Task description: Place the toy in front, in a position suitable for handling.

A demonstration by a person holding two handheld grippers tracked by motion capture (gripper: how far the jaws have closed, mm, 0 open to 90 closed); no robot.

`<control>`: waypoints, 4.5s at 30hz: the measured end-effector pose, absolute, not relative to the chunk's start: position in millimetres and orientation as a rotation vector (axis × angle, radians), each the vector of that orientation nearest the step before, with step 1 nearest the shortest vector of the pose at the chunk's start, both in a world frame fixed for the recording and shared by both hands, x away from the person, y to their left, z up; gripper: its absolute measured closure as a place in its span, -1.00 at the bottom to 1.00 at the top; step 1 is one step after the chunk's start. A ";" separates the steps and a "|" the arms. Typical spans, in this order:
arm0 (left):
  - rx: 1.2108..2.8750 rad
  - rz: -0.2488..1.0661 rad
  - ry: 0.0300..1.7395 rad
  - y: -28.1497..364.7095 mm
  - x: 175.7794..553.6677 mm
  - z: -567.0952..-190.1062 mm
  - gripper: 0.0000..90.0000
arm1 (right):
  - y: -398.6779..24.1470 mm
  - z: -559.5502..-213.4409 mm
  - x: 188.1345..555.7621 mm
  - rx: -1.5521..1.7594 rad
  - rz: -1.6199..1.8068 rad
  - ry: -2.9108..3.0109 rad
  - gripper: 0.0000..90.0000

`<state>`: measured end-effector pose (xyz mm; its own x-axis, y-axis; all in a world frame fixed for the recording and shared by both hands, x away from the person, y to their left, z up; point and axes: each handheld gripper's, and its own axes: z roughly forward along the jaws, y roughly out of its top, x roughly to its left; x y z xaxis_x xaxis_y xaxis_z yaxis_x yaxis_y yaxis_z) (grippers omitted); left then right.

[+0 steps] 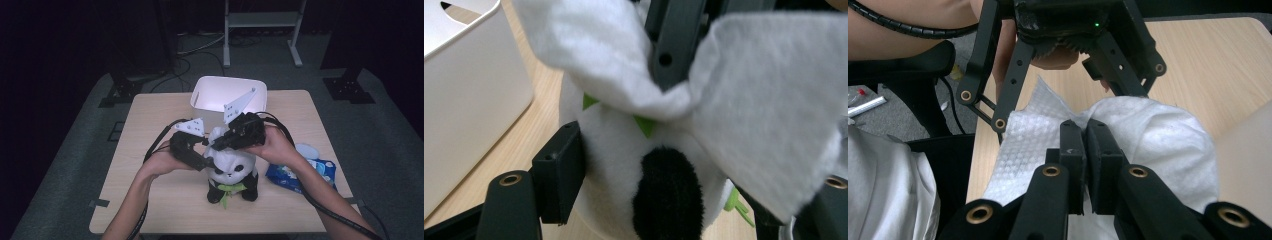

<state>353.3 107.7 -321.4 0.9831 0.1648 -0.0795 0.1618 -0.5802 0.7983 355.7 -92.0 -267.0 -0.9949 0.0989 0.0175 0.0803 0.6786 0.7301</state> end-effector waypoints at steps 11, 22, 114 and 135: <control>2.223 0.020 0.231 108.7 352.6 -319.0 -0.36 | -126.4 -265.2 356.9 0.241 1.269 2.798 0.89; 2.223 0.017 0.245 118.7 352.3 -320.1 -0.35 | -159.0 -274.4 361.2 0.340 1.329 2.766 0.89; 2.229 0.013 0.342 154.4 352.0 -325.5 -0.36 | -244.4 -371.4 351.5 0.663 1.380 2.780 0.58; 2.243 0.018 0.379 176.4 347.3 -331.1 -0.39 | -166.6 -379.4 359.6 0.447 1.388 2.898 0.57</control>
<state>347.3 176.4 -331.1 0.9541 0.2770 -0.1140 0.2647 -0.6014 0.7538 359.6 -166.6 -379.4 -0.9568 0.2019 0.2093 0.2896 0.5968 0.7483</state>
